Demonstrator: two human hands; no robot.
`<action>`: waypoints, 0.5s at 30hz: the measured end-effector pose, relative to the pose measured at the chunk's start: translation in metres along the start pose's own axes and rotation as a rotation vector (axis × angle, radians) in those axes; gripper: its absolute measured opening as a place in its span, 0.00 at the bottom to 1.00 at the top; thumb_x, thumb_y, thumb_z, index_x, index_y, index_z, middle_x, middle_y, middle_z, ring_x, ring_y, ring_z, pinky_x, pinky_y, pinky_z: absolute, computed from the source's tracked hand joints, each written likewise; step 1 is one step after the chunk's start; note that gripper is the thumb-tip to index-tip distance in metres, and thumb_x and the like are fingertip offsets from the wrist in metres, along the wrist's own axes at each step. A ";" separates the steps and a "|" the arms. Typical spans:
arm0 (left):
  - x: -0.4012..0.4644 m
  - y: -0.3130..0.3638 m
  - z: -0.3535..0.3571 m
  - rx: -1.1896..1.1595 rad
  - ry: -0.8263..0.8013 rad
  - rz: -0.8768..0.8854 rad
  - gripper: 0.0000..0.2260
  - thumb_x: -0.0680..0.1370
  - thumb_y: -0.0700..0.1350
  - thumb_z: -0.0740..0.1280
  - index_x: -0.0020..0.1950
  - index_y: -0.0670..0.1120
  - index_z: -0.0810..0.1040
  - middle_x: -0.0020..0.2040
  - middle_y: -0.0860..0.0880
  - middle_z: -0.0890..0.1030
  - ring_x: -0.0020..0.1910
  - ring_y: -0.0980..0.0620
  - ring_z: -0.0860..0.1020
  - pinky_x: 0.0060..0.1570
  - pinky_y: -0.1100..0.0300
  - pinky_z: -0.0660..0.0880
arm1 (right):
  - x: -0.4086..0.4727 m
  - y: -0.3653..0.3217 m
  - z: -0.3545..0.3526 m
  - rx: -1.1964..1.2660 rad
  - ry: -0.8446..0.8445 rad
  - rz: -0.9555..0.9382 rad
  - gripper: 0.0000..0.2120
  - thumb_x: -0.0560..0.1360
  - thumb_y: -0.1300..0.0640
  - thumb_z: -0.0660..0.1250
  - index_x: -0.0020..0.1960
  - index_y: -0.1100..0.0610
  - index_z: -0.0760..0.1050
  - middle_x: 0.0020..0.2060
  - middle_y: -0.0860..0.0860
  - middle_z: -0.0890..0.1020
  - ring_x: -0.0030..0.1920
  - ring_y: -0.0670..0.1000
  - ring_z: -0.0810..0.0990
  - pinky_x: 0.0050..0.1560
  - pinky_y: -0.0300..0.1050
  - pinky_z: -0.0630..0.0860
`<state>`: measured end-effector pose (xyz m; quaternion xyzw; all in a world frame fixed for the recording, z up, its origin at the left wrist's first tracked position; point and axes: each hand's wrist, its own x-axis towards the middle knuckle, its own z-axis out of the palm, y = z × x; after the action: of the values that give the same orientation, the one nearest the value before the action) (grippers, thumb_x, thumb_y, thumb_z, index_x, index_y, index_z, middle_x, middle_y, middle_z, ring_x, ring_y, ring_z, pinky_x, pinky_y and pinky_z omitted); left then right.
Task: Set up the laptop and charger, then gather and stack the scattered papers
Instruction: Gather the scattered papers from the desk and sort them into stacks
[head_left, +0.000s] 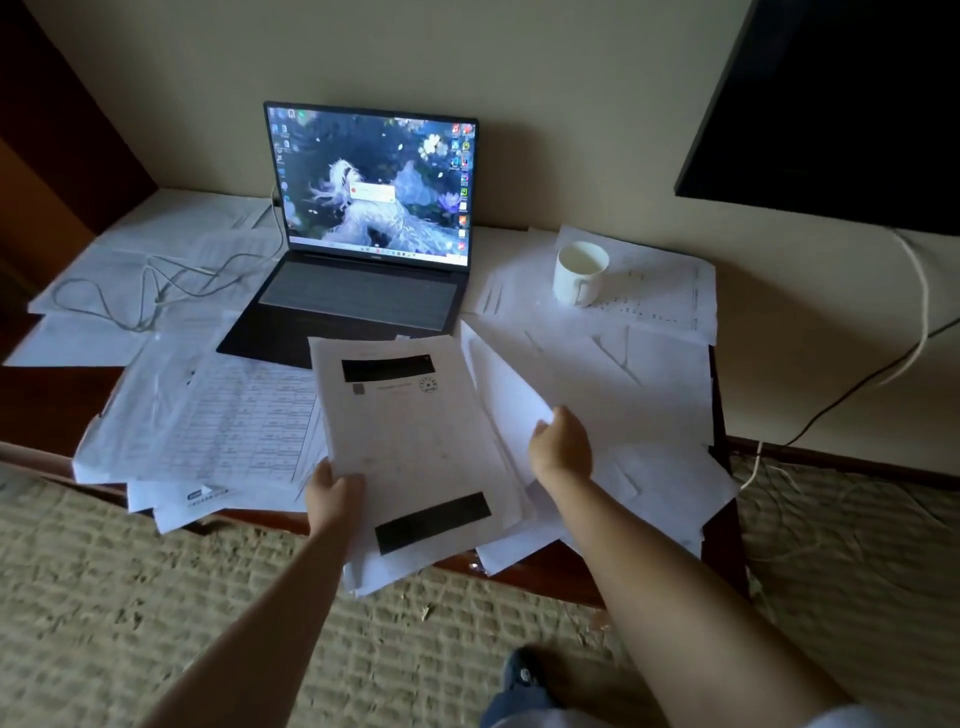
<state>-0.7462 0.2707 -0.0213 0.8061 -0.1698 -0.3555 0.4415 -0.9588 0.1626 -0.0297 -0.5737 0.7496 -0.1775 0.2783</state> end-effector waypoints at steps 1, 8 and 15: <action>-0.002 0.002 -0.001 -0.007 0.004 -0.009 0.11 0.69 0.35 0.58 0.49 0.41 0.74 0.39 0.45 0.76 0.39 0.46 0.73 0.36 0.57 0.70 | 0.000 -0.002 -0.010 0.038 0.106 0.033 0.13 0.81 0.59 0.55 0.62 0.64 0.69 0.59 0.61 0.77 0.59 0.61 0.76 0.53 0.50 0.73; -0.012 0.006 0.003 0.026 -0.095 -0.035 0.13 0.72 0.33 0.56 0.55 0.39 0.74 0.47 0.37 0.77 0.41 0.45 0.73 0.41 0.55 0.70 | -0.021 -0.013 -0.059 0.299 0.498 0.002 0.11 0.82 0.61 0.52 0.60 0.65 0.67 0.51 0.65 0.80 0.51 0.65 0.79 0.45 0.52 0.72; -0.032 0.001 -0.004 0.088 -0.153 -0.065 0.14 0.76 0.33 0.55 0.59 0.37 0.72 0.47 0.38 0.76 0.40 0.45 0.72 0.53 0.45 0.73 | -0.057 -0.031 -0.103 0.554 0.620 -0.056 0.15 0.81 0.62 0.50 0.67 0.61 0.65 0.54 0.60 0.78 0.52 0.59 0.78 0.43 0.41 0.65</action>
<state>-0.7652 0.2912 -0.0057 0.8004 -0.1922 -0.4223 0.3795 -0.9885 0.2033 0.0811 -0.4167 0.7061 -0.5440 0.1785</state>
